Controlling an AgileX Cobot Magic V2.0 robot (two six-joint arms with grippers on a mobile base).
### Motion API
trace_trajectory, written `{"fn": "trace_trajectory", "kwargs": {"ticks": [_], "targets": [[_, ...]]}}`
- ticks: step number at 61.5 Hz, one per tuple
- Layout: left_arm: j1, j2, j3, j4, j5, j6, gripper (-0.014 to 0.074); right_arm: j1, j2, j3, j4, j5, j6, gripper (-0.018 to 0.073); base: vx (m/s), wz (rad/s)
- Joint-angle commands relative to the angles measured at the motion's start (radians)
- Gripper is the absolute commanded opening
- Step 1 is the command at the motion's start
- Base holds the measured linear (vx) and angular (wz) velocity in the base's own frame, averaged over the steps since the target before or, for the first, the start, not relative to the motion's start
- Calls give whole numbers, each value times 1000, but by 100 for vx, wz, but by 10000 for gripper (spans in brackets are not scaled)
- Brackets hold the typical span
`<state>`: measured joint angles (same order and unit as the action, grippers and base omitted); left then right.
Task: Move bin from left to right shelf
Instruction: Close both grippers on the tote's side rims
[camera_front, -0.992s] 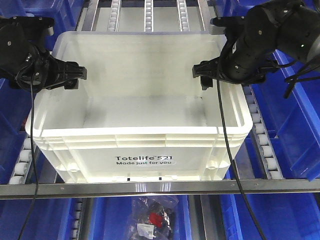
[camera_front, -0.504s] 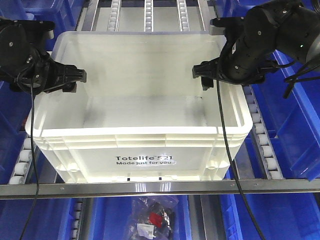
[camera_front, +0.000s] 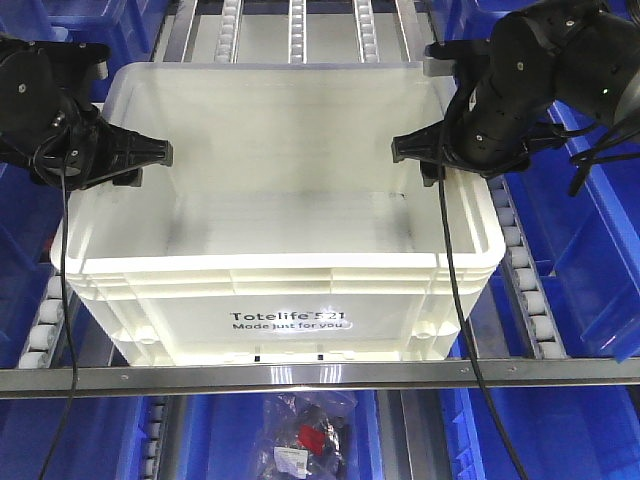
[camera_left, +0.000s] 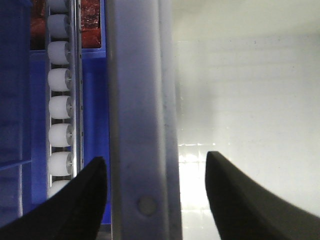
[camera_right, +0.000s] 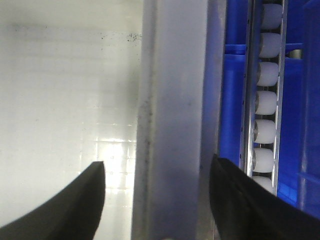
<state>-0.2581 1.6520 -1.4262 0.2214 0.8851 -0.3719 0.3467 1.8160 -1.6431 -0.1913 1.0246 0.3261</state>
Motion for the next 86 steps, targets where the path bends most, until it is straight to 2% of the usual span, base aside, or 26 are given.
{"fn": "trace_trajectory", "kwargs": {"ticks": [1, 27, 44, 60, 86], "targets": [[0, -41, -34, 8, -27, -8, 379, -1, -58, -32, -26, -22, 2, 388, 0, 0], [0, -41, -34, 8, -28, -8, 286, -1, -58, -32, -26, -30, 4, 190, 0, 0], [0, -41, -34, 8, -29, -8, 204, -1, -58, -32, -26, -31, 4, 105, 0, 0], [0, -41, -34, 37, -15, -8, 159, -1, -58, -32, -28, -30, 4, 41, 0, 0], [15, -63, -34, 40, -19, -7, 155, -1, -58, -32, -29, -33, 4, 4, 0, 0]]}}
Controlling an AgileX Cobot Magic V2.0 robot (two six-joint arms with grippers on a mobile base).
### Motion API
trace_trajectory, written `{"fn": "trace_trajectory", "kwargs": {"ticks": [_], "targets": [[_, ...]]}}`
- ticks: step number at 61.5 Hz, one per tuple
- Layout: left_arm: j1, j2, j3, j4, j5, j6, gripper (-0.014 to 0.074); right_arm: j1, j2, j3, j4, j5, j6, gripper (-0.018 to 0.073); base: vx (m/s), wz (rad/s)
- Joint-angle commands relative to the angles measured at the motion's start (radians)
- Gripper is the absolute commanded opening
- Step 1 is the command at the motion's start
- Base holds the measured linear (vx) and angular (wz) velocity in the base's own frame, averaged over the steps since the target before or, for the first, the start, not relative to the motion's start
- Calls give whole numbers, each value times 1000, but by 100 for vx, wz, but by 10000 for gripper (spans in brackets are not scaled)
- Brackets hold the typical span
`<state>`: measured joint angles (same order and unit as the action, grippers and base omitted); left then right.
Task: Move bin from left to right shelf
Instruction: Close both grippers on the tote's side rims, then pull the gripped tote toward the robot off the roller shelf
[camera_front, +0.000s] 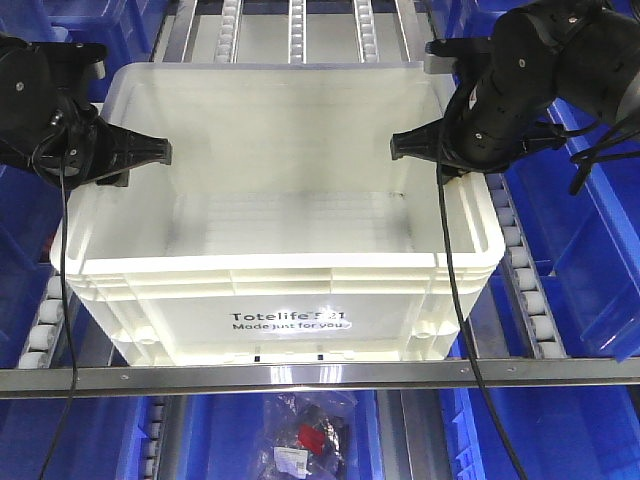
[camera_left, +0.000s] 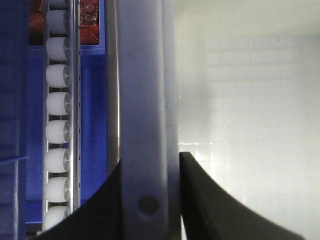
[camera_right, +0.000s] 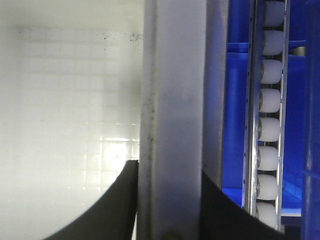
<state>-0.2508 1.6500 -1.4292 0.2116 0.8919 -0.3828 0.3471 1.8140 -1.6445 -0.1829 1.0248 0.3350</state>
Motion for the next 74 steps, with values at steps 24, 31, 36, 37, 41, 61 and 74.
{"fn": "trace_trajectory", "kwargs": {"ticks": [24, 31, 36, 37, 41, 61, 74], "targets": [[8, -99, -31, 35, -42, 11, 155, -2, -79, -31, -25, -48, -5, 4, 0, 0], [8, -116, -31, 35, -40, 11, 155, -2, -96, -31, -26, -56, -5, 4, 0, 0], [8, -130, -31, 35, -42, 11, 155, -2, -102, -31, -26, -58, -5, 4, 0, 0], [8, -130, -31, 35, -42, 11, 155, -2, -104, -31, -26, -58, -5, 4, 0, 0], [8, -140, -31, 35, -45, 11, 140, -2, -108, -30, -25, -58, -5, 4, 0, 0], [8, -155, -31, 35, -28, 11, -8, -2, -130, -30, -25, -62, -5, 4, 0, 0], [8, -191, -31, 11, -29, 11, -7, -1, -165, -30, -25, -62, -6, 4, 0, 0]]}}
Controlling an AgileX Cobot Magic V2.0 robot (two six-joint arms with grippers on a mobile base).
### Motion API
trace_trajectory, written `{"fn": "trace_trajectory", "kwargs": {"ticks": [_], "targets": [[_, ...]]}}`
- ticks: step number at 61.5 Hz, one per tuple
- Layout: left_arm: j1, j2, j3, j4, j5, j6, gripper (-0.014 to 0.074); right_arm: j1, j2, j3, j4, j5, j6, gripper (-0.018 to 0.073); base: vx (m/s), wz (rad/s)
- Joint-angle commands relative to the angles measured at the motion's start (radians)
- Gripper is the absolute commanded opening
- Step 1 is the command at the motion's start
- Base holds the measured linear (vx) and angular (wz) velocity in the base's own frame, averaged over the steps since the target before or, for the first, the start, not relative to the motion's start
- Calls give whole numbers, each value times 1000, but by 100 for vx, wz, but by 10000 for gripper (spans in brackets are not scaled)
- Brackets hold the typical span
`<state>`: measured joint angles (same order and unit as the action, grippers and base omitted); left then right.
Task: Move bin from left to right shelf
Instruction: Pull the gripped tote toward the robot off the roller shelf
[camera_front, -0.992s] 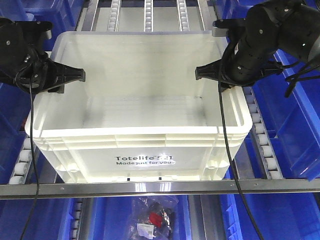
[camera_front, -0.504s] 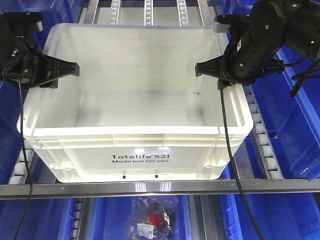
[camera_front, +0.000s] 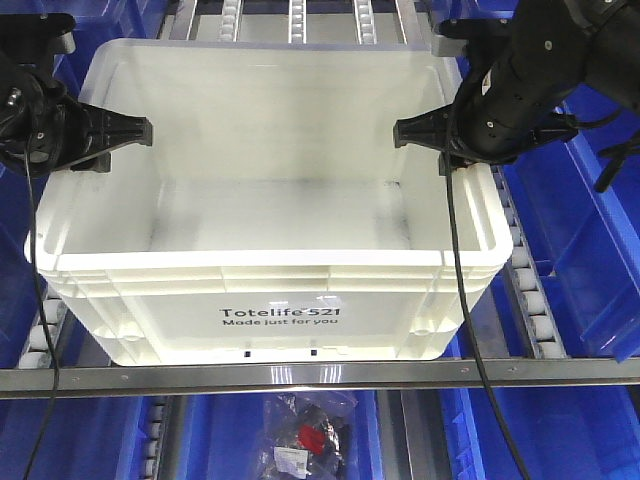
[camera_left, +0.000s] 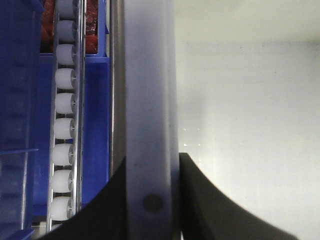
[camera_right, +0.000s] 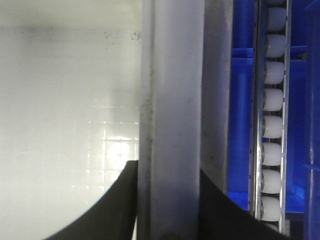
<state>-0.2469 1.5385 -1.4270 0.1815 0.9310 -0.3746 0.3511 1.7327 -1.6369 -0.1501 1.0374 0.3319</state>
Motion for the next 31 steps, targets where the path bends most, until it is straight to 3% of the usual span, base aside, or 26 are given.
{"fn": "trace_trajectory", "kwargs": {"ticks": [1, 31], "targets": [[4, -84, -33, 39, -68, 3, -7, -5, -84, -38, -58, -74, -3, 4, 0, 0], [4, -146, -33, 39, -58, 3, -7, -5, -103, -37, -58, -28, -3, 4, 0, 0]]}}
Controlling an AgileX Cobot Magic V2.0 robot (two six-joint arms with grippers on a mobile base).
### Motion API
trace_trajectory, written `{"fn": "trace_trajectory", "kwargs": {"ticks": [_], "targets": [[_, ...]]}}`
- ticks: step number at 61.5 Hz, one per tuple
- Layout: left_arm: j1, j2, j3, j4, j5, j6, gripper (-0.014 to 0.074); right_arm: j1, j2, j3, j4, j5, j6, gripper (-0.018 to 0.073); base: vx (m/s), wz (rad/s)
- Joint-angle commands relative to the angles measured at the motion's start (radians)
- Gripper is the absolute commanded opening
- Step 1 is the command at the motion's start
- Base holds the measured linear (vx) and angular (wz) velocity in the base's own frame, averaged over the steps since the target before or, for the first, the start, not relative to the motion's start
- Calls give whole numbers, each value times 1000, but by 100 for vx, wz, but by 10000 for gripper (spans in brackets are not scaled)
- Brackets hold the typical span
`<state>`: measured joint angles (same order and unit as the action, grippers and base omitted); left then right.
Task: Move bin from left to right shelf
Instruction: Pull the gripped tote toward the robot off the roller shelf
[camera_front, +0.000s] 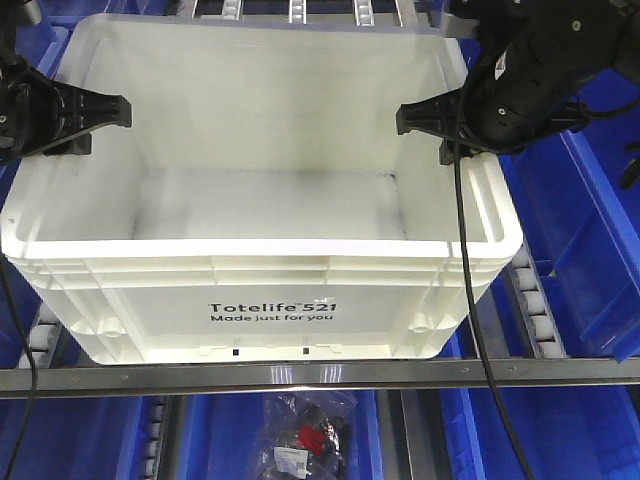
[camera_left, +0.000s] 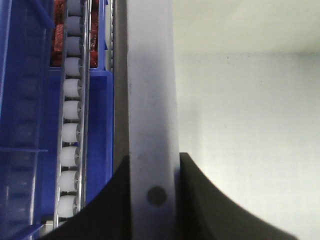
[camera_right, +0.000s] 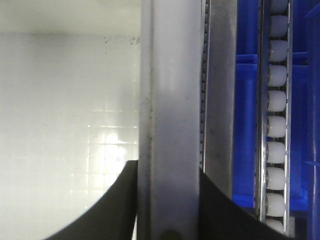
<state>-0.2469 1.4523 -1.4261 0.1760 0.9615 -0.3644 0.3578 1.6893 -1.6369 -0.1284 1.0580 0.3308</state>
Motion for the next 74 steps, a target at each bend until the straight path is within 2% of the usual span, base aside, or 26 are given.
{"fn": "trace_trajectory", "kwargs": {"ticks": [1, 13, 74], "targets": [[4, -60, -34, 44, -88, -7, -7, -12, -59, -37, -79, -47, -2, 4, 0, 0], [4, -60, -34, 26, -80, -7, -7, -12, -62, -37, -77, -23, -2, 6, 0, 0], [4, -60, -34, 28, -83, -7, -7, -12, -108, -36, -96, 8, -2, 7, 0, 0]]}}
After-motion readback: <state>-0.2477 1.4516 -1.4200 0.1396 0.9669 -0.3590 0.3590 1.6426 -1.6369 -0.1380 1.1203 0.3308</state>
